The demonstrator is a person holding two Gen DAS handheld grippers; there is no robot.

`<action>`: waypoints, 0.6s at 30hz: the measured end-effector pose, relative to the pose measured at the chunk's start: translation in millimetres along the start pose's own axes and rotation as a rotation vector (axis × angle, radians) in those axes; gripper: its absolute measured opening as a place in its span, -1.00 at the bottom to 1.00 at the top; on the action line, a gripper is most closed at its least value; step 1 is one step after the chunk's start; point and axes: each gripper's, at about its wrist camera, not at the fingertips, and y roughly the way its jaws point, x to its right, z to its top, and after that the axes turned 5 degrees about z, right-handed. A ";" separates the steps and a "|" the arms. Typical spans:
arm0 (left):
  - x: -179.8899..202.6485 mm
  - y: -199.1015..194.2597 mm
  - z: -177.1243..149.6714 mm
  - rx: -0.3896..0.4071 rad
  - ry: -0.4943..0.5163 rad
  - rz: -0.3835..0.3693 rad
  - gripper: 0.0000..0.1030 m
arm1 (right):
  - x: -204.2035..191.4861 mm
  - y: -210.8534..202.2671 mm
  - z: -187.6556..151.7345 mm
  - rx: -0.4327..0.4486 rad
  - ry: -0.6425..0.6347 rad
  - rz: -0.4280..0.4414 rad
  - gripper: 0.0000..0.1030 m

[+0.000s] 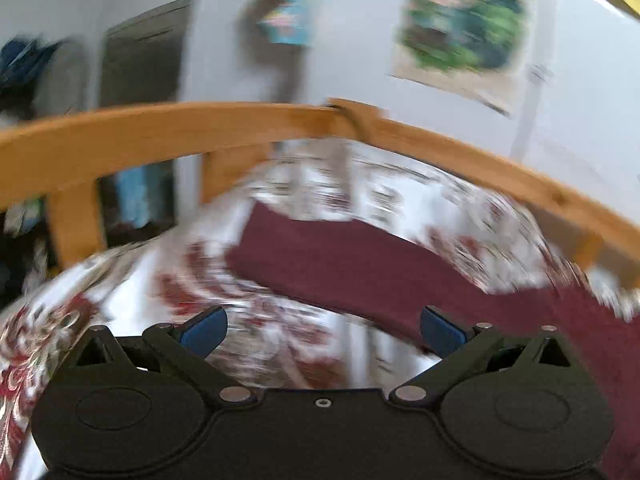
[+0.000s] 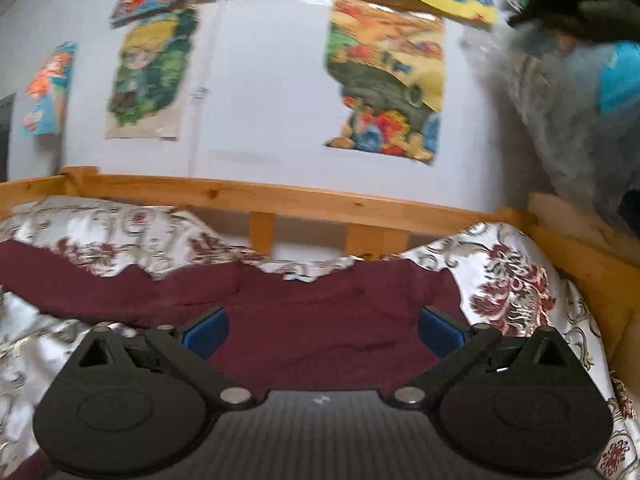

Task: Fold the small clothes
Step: 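Grasp the other sleeve cuff with the left gripper and lift it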

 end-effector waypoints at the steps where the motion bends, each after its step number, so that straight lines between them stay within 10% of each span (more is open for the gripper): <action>1: -9.1 5.6 1.8 -0.018 -0.073 0.003 0.99 | -6.2 -7.2 -2.1 0.006 0.000 0.016 1.00; 11: -23.5 54.9 11.5 0.002 -0.276 -0.057 0.97 | -30.9 -21.6 -37.6 -0.097 0.015 0.022 1.00; 18: -29.4 77.6 19.8 -0.002 -0.314 0.034 0.21 | -12.7 -4.5 -48.3 -0.131 0.137 0.033 1.00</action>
